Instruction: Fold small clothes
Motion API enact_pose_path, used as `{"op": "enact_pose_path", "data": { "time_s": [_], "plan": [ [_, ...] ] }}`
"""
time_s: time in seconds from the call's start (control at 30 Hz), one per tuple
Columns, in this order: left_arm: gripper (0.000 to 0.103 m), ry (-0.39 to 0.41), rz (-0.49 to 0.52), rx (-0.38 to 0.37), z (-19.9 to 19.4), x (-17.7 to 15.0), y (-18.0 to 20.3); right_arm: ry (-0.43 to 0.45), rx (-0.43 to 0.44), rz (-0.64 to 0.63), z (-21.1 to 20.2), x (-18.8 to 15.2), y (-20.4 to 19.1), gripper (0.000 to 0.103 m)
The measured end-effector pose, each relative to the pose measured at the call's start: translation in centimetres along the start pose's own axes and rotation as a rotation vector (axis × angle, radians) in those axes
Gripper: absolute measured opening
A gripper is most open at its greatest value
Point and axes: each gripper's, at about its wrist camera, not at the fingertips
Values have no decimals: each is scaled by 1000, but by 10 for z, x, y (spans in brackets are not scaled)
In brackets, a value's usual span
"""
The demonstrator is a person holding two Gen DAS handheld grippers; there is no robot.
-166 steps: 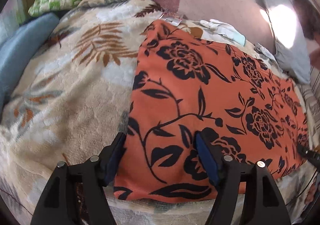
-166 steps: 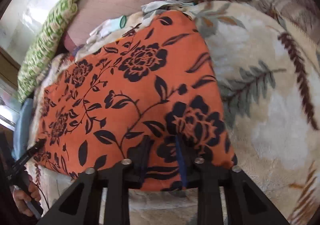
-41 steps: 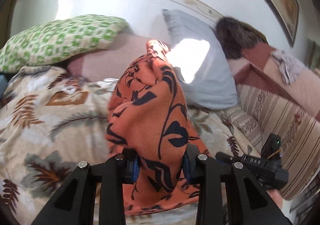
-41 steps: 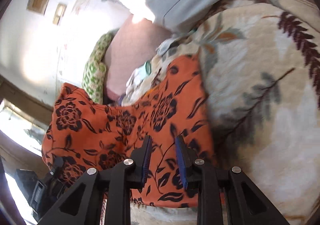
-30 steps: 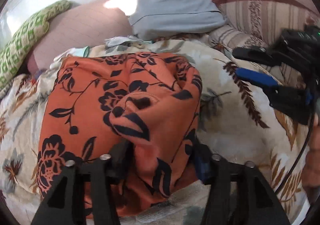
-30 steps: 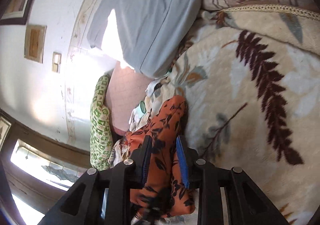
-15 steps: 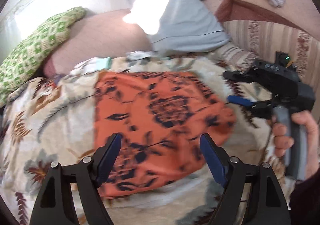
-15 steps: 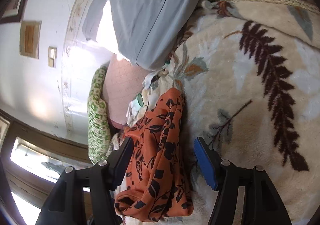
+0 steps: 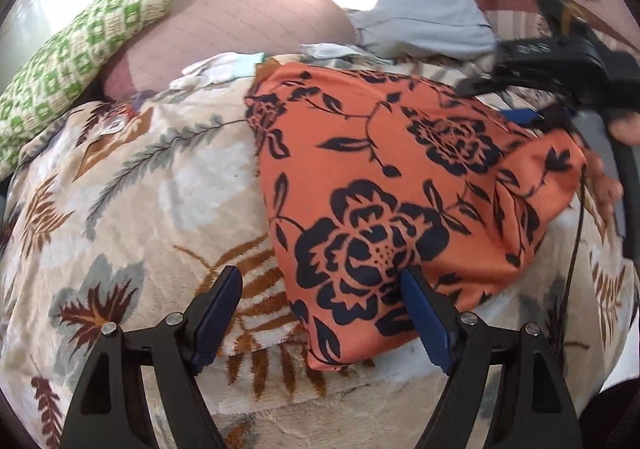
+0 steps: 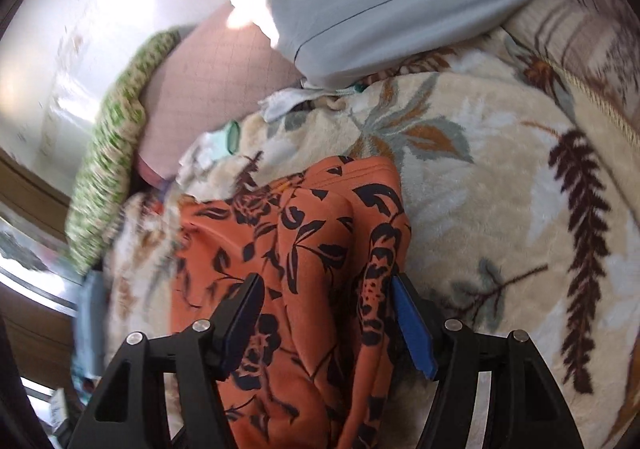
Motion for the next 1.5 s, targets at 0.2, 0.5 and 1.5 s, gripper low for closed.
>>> {"op": "enact_pose_path", "data": {
  "time_s": [0.2, 0.5, 1.5],
  "plan": [
    [81, -28, -41, -93, 4, -3, -16, -82, -134, -125, 24, -4, -28, 33],
    [81, 113, -214, -160, -27, 19, -59, 173, -40, -274, -45, 13, -99, 17],
    [82, -4, -162, -37, 3, 14, -35, 22, -6, -393, -20, -53, -101, 30]
  ]
}}
Point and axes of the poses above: each gripper's, at about its wrist camera, not at the fingertips, and z roughly the way its jaws point, y to its right, x to its top, and after that the axes turned 15 degrees about -z, right-handed
